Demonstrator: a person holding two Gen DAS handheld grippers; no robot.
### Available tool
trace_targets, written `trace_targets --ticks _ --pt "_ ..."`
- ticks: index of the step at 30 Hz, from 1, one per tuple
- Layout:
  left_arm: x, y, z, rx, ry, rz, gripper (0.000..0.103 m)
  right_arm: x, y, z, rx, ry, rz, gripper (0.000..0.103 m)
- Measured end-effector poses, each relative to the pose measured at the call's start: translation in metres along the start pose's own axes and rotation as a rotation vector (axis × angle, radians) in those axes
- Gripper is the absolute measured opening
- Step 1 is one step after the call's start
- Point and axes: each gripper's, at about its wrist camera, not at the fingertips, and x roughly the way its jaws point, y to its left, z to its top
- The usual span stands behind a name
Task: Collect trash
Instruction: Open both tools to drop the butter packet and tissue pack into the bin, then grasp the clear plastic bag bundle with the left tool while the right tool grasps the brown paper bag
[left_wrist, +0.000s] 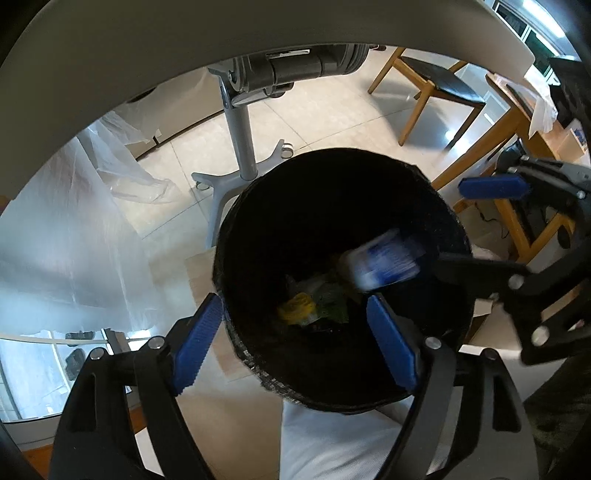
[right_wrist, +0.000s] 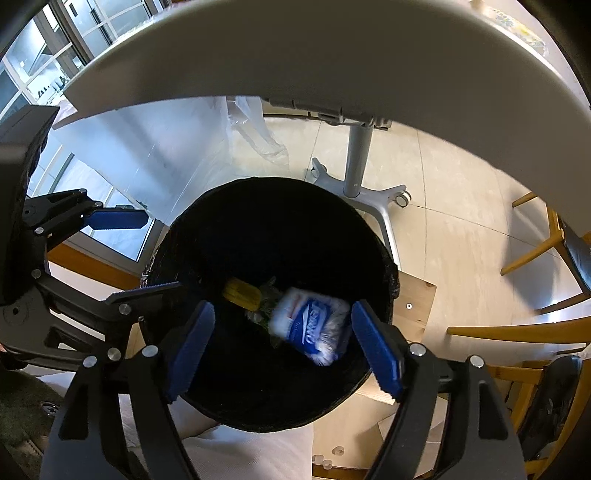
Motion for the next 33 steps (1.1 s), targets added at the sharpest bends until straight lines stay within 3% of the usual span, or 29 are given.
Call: trace_targets --ticks 5,10,12,14,16,20,24,29,33 --pt "-0.019 0.0 -0.003 0.034 -0.025 0.022 0.082 -0.033 -0.006 0.0 -0.007 -0.048 -0.008 0.076" --pt "-0.078 -0.004 0.0 0.107 -0.141 0.019 0.082 -0.106 -0.005 0.008 -0.069 -0.163 0.019 0.077" --pt "-0.108 -0.006 0.004 0.138 -0.204 0.003 0.082 -0.14 -0.009 0.02 -0.074 -0.26 0.009 0.089" --pt "-0.136 -0.006 0.014 0.159 -0.267 -0.018 0.085 -0.16 -0.018 0.035 -0.06 -0.333 -0.029 0.093" --pt "-0.155 -0.002 0.028 0.161 -0.333 -0.008 0.097 -0.172 -0.034 0.057 -0.029 -0.391 -0.092 0.095" --pt "-0.17 0.009 0.072 0.135 -0.438 0.062 0.098 -0.167 -0.069 0.107 0.017 -0.429 -0.202 0.098" --pt "-0.157 0.027 0.128 0.103 -0.472 0.131 0.098 -0.136 -0.098 0.159 -0.007 -0.384 -0.268 0.098" --pt "-0.125 0.048 0.192 0.09 -0.432 0.132 0.098 -0.095 -0.117 0.205 -0.056 -0.3 -0.331 0.098" --pt "-0.104 0.063 0.223 0.059 -0.397 0.097 0.098 -0.072 -0.129 0.228 -0.088 -0.252 -0.354 0.098"
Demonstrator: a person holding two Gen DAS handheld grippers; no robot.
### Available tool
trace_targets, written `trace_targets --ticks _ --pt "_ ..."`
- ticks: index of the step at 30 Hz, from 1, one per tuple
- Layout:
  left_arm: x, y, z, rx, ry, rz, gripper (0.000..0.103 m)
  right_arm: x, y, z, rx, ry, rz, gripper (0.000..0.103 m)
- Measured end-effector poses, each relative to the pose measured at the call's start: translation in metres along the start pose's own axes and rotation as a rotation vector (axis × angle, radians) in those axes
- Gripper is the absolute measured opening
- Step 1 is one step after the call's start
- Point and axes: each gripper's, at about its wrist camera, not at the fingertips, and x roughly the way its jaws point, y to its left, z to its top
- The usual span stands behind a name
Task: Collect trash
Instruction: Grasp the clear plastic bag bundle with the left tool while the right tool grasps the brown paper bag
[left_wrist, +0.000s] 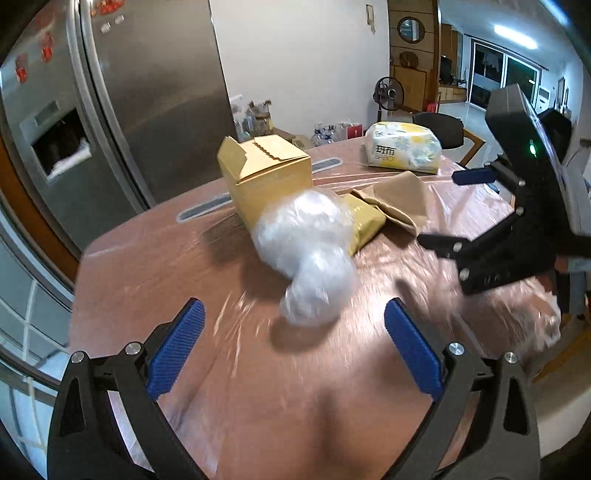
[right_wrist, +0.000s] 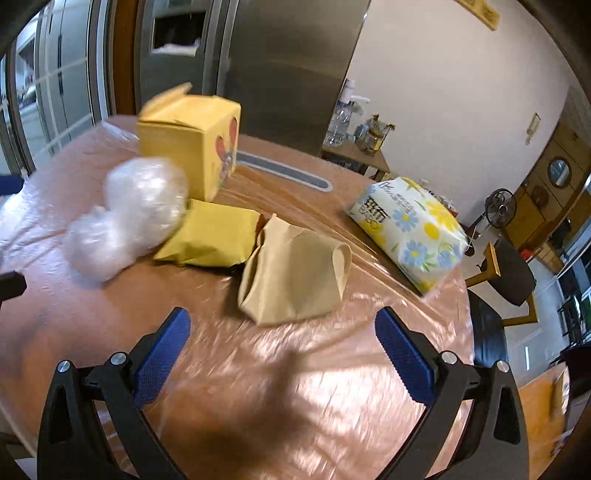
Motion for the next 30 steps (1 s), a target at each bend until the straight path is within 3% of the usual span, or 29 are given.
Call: trace_targets --ticks 5,14,19,25,30 --pt "0.036 0.009 0.019 -0.045 0.047 -0.049 0.098 0.026 -0.004 0.01 -0.027 0.042 0.017 0.098" --pt "0.067 0.011 0.035 -0.068 0.078 -0.094 0.098 0.052 -0.012 0.018 -0.012 0.066 0.067 0.097" --pt "0.077 0.012 0.038 -0.061 0.088 -0.139 0.098 0.059 -0.019 0.025 0.029 0.069 0.119 0.083" --pt "0.083 0.018 0.037 -0.089 0.097 -0.206 0.076 0.055 -0.028 0.025 0.087 0.058 0.166 0.074" --pt "0.076 0.024 0.033 -0.101 0.087 -0.234 0.068 0.053 -0.034 0.025 0.109 0.053 0.179 0.069"
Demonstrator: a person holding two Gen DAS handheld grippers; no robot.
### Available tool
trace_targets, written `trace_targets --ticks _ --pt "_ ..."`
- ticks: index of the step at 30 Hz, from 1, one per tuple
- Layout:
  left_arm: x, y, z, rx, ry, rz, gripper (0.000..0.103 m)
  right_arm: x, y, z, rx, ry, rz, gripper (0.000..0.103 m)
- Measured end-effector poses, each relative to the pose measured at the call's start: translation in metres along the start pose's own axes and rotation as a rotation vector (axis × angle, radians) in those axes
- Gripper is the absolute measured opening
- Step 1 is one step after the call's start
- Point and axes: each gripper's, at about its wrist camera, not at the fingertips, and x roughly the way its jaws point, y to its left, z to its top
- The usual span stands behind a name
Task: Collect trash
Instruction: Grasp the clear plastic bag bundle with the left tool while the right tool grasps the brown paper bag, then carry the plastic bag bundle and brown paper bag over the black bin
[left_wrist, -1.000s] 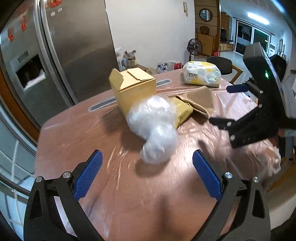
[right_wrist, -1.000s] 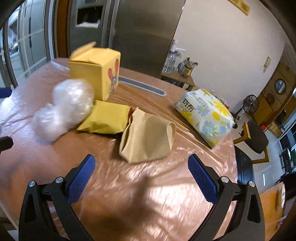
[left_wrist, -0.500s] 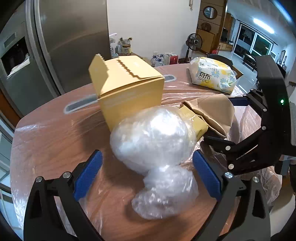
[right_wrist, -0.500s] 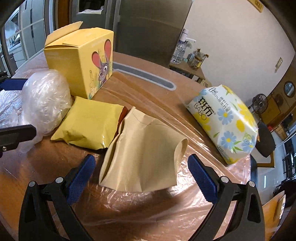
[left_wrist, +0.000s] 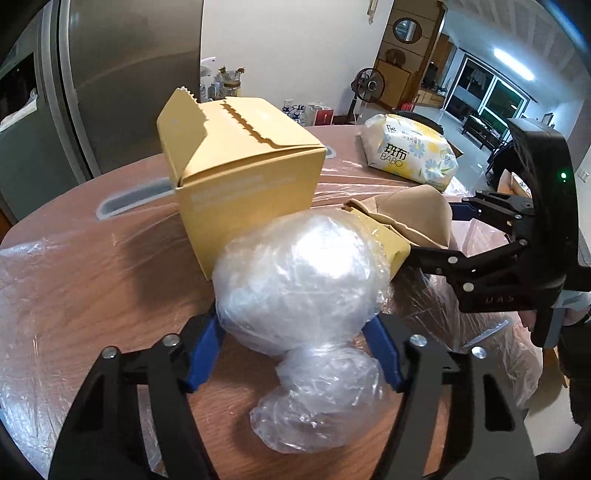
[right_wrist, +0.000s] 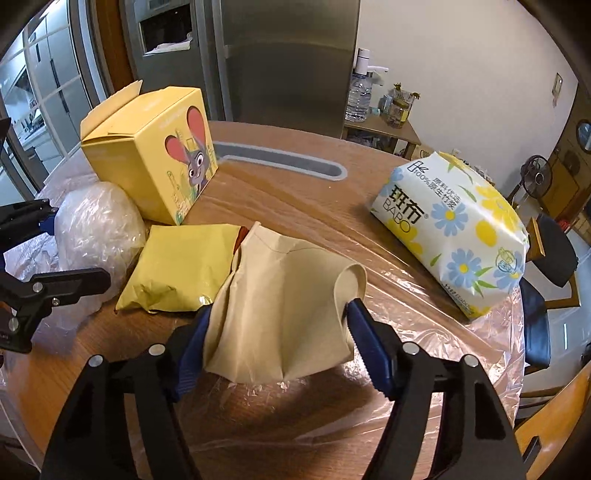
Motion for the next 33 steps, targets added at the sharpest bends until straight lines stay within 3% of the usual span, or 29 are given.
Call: trace_targets --ticks 6,33 --pt "-0.007 0.002 -0.003 -0.015 -0.008 -0.029 0.065 -0.01 -0.003 -0.006 0.022 -0.005 0.035 0.066" --pt "-0.047 -0.009 -0.031 -0.038 -0.059 -0.001 0.061 -0.064 0.021 -0.052 0.083 -0.079 0.111 0.062"
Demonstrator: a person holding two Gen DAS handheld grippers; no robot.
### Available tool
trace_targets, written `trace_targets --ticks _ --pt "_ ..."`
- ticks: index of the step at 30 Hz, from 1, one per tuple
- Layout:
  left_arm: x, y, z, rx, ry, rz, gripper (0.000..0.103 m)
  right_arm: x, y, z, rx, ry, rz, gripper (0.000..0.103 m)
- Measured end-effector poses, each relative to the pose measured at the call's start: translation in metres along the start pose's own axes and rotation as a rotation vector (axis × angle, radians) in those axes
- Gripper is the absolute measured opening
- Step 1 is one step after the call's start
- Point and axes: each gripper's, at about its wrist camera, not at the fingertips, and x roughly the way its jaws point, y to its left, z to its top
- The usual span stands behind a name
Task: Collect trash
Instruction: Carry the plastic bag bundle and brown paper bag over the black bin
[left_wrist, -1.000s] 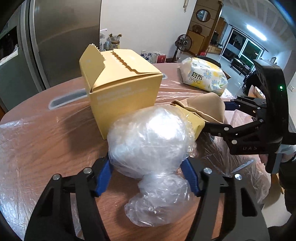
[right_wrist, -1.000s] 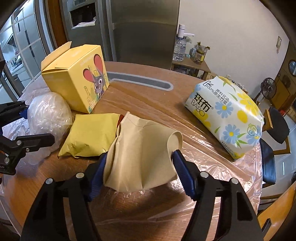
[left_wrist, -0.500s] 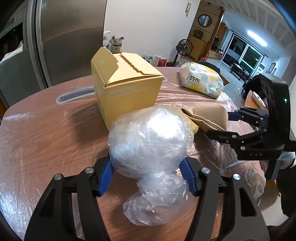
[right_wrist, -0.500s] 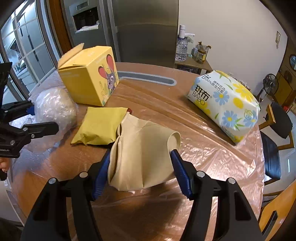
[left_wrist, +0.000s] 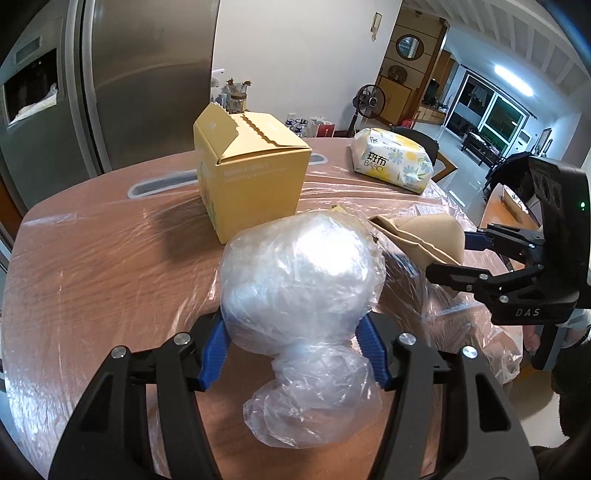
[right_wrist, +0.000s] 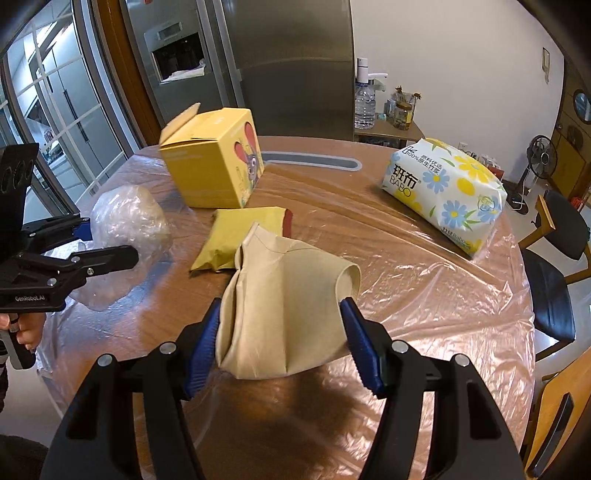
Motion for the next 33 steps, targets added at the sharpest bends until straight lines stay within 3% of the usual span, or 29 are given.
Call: trace_targets --ticks 13,33 --pt "-0.024 -0.014 -0.031 -0.009 -0.009 0.051 0.061 -0.022 0.024 -0.018 0.009 -0.024 0.031 0.062" --pt "-0.065 -0.024 -0.077 -0.017 -0.023 0.069 0.061 -0.07 0.06 -0.054 -0.005 -0.05 0.101 0.062"
